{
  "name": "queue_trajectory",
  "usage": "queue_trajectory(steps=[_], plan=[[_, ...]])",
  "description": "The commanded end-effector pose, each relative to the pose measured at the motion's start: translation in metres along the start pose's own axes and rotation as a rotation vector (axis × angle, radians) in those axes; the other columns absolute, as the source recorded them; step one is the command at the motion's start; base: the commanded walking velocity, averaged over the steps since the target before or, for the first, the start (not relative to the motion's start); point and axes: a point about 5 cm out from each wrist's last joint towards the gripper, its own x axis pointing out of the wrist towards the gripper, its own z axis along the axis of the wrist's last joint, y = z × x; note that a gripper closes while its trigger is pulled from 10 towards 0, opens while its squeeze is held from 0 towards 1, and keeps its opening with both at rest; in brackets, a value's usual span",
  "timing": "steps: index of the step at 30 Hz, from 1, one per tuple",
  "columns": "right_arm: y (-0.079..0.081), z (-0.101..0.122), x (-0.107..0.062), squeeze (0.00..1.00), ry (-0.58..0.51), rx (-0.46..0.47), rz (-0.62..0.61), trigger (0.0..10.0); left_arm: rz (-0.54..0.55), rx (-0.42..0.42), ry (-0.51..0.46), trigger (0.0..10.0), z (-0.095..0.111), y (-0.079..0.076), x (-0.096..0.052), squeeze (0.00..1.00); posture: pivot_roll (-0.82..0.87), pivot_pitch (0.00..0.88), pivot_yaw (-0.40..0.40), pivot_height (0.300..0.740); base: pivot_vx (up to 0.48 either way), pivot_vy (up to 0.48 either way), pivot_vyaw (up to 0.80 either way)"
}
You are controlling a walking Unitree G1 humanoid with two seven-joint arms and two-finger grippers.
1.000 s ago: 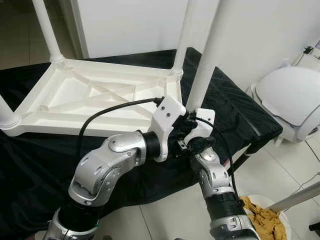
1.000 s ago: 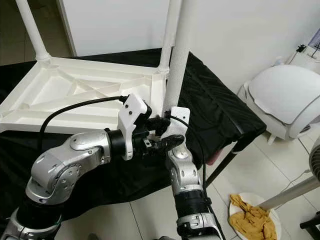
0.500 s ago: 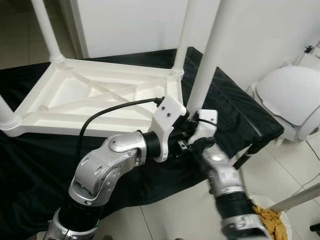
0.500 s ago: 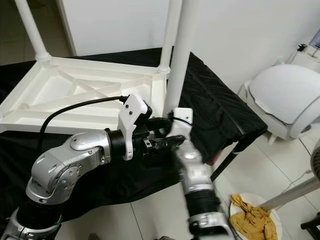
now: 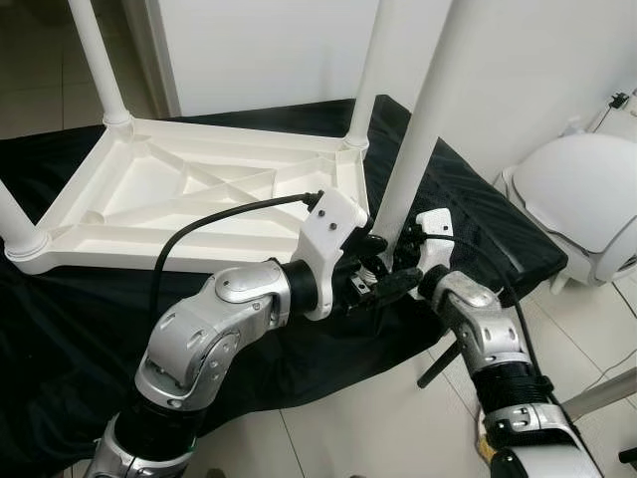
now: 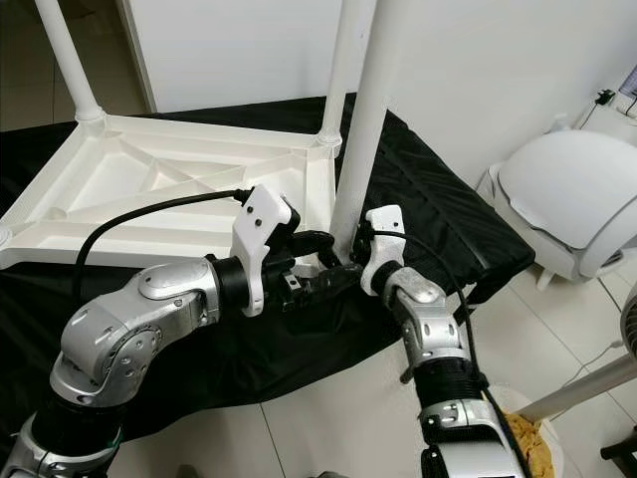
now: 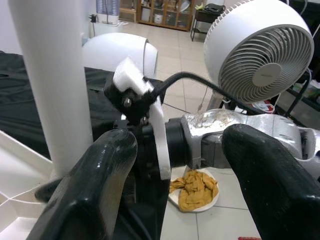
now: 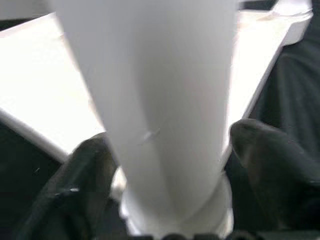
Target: Building children table
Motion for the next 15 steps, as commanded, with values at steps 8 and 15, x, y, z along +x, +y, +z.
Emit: queue_trajectory(steps=[8,15], plan=[[-0.0037,-0.0121,-0.0050,0.00,0.068,-0.020,0.181,0.0,-0.012,0.012,-0.007,10.0,0.0033,-0.0027,0.0010,0.00,-0.04,0.000,-0.059,0.740,0.000,0.000,0.00],[-0.0056,-0.0101,-0.0063,0.00,0.054,-0.028,0.227,0.0,-0.012,0.011,-0.007,10.0,0.0040,-0.0027,0.0009,0.00,-0.04,0.000,-0.054,0.740,0.000,0.000,0.00]])
